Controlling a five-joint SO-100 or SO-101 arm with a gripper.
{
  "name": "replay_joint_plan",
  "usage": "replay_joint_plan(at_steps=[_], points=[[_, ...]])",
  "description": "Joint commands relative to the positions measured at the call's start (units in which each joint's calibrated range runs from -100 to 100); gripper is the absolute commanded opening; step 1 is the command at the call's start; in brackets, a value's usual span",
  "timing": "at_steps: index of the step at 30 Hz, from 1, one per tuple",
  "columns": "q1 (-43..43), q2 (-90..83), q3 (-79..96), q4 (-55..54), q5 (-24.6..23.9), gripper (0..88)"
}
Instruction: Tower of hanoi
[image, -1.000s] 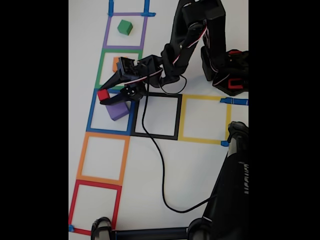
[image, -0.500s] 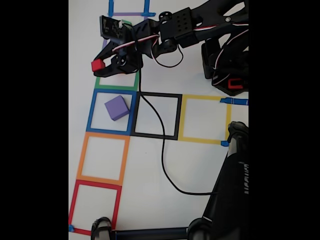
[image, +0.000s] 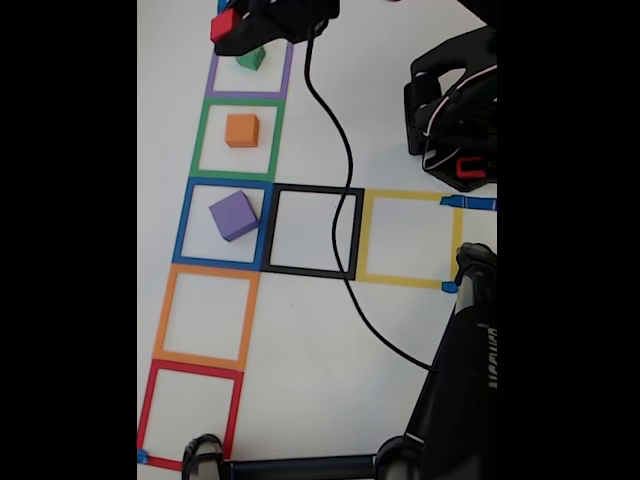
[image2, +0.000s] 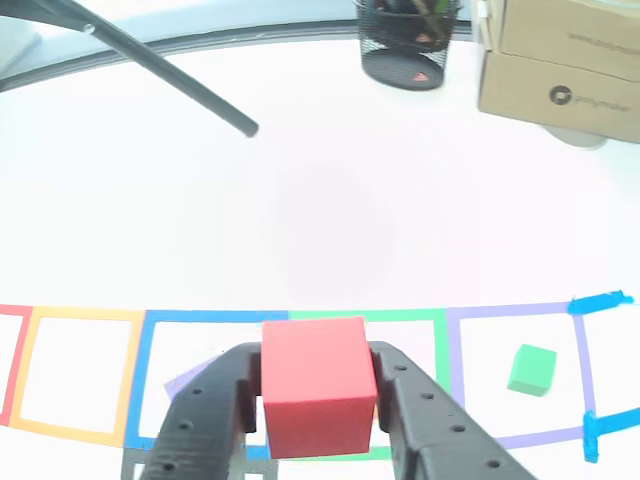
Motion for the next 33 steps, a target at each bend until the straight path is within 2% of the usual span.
replay_joint_plan(at_steps=[1, 7, 12, 19, 27, 33], points=[[8.66, 0.4, -2.55, 2.51, 4.61, 0.2], [19.3, -0.01, 6.99, -1.21, 10.86, 0.2], [25.73, -3.4, 25.27, -16.19, 17.63, 0.2], [30.42, -6.71, 47.63, -35.38, 17.63, 0.2], [31.96, 1.12, 55.54, -50.52, 17.63, 0.2], [33.78, 13.96, 63.27, -76.03, 17.63, 0.2]])
